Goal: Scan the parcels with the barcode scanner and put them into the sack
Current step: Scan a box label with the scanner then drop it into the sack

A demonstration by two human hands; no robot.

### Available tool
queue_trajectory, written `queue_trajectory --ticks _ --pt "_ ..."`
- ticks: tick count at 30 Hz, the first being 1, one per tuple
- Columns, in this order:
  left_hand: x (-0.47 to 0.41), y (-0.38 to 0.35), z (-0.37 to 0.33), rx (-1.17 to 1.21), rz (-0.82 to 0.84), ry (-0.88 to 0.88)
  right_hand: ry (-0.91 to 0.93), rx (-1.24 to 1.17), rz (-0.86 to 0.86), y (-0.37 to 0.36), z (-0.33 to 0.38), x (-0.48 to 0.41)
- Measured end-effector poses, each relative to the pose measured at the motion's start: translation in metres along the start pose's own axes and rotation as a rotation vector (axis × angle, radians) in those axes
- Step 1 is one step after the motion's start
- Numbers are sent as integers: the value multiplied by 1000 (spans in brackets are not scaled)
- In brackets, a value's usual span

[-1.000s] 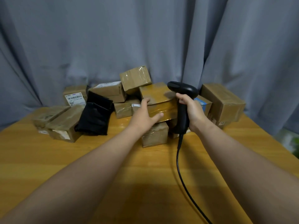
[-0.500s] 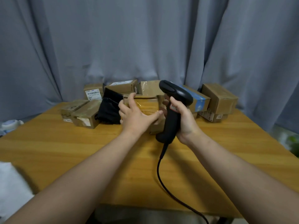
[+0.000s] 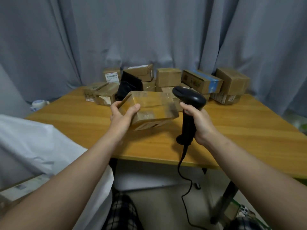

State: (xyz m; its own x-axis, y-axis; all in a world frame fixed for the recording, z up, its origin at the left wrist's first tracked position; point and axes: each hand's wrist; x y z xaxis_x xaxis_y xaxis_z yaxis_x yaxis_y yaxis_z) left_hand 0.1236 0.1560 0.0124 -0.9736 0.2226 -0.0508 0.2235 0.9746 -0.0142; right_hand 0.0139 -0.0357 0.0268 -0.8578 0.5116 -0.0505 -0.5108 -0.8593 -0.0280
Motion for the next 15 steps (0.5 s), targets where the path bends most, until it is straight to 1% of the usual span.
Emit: queue_trajectory --ticks 2,5,6,7,9,11,13,15 --pt "8 9 13 46 26 77 -31 -14 17 -2 -14 12" --pt "17 11 21 192 65 316 -72 -36 50 -5 -28 26" --pt "20 11 22 196 79 378 -78 -52 59 -6 -30 29" --pt "20 12 23 187 86 405 -76 -64 65 -7 -32 31" --pt "12 16 30 127 74 359 -63 -63 62 -9 -32 33" --pt "6 19 31 56 39 261 -61 -59 49 -10 -30 33" --pt "6 20 21 58 35 155 -85 -64 25 -10 -27 30" --pt "7 20 9 76 73 43 -126 -81 -10 -9 -24 25"
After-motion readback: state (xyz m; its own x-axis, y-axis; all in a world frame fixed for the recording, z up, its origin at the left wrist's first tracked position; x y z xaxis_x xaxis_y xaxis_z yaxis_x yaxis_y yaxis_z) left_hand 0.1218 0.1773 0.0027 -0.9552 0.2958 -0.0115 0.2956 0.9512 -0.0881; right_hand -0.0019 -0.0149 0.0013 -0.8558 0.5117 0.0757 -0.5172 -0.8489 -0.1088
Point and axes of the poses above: each hand's wrist, its own x-axis away from the middle knuckle, its own y-axis out of the back of the hand, z = x × y, and after that the axes turned 11 degrees about x, right-handed
